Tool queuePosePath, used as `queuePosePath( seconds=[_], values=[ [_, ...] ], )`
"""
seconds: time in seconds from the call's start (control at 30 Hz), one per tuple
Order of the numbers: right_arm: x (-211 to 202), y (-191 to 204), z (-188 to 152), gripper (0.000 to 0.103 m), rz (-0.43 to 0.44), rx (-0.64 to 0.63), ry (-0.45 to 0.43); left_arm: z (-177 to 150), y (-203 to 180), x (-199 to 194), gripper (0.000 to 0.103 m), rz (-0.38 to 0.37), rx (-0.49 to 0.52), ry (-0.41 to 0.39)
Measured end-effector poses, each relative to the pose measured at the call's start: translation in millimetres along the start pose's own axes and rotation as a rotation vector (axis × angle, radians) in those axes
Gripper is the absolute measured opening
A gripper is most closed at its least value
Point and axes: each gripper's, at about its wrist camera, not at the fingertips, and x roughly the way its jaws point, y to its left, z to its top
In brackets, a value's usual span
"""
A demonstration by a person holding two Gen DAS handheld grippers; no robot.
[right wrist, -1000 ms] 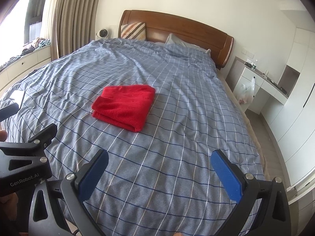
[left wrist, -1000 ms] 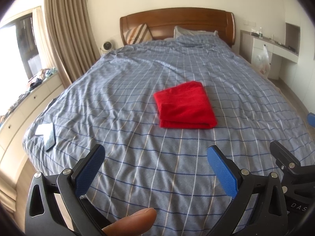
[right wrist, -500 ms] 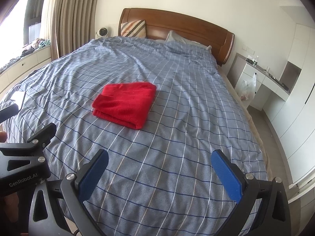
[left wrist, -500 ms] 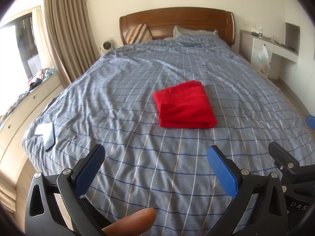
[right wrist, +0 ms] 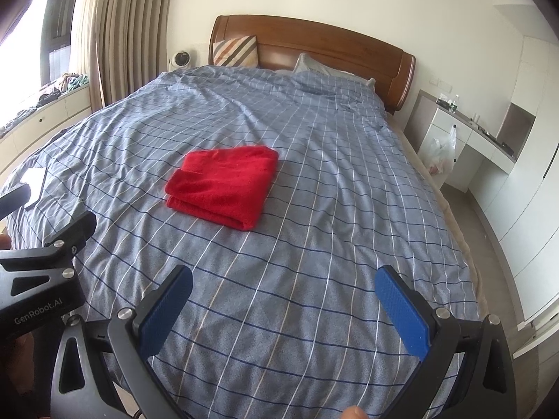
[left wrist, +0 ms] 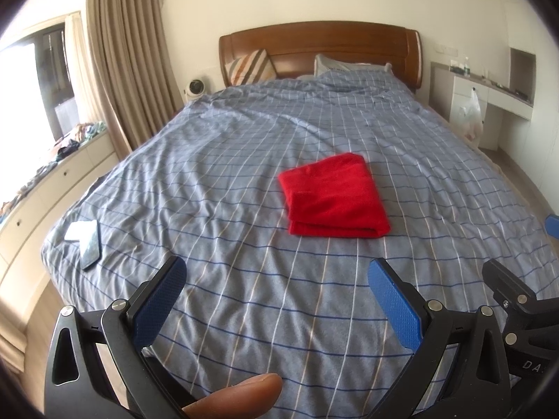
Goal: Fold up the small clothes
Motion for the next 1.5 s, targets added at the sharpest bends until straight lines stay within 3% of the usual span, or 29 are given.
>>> queuePosePath(
  seconds=[0.57,1.5],
  values=[
    [-10.8,5.7,5.1,0.102,0.041,0.0,-0.048,1.2,4.7,-1.5,0.103,-0.07,-0.024,0.039],
    [-3.9,5.0,2.6,0.102,0.052,0.012,-0.01,3.5,16.0,-3.6,0.103,-0.068,-0.06,0.048]
  ],
)
